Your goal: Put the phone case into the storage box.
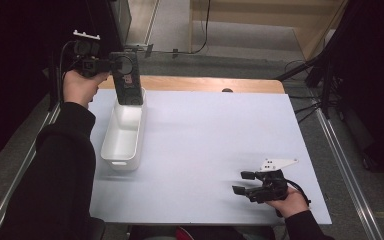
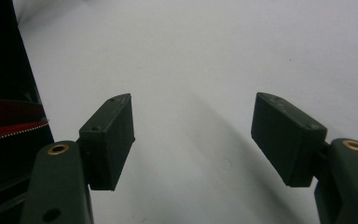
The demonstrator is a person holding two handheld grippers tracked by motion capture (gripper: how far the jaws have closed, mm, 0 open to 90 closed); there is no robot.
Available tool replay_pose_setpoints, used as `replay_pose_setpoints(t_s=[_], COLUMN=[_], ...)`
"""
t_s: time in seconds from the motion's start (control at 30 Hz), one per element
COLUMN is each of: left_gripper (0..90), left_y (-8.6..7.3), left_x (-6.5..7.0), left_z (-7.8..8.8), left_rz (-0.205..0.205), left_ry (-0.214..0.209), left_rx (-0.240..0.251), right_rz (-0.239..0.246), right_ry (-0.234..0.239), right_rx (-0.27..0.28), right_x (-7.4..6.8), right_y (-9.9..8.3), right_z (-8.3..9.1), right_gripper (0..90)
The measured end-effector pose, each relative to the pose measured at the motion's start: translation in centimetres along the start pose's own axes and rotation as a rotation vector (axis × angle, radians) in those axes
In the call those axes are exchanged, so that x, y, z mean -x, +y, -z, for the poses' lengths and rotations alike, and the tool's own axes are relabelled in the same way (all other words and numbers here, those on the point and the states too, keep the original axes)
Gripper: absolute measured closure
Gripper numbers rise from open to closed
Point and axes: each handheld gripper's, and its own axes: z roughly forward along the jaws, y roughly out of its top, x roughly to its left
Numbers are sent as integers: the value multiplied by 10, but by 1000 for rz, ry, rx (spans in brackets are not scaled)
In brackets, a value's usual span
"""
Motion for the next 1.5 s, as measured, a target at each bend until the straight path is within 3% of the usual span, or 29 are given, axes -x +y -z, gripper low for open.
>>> replay_pose_setpoints(t_s=[0.4, 0.97, 1.5], left_gripper=[708, 708, 708], left_y=[-2, -7, -24], left_x=[-13, -17, -29], left_z=[-12, -34, -57], left_rz=[14, -1, 40], left_ry=[34, 67, 87], left_rx=[7, -7, -8], right_rz=[1, 1, -5], right_ry=[5, 11, 10], right_rx=[-5, 2, -1], right_x=[-1, -1, -1], right_y=[0, 0, 0], right_z=[-2, -1, -2], right_gripper=[288, 288, 288])
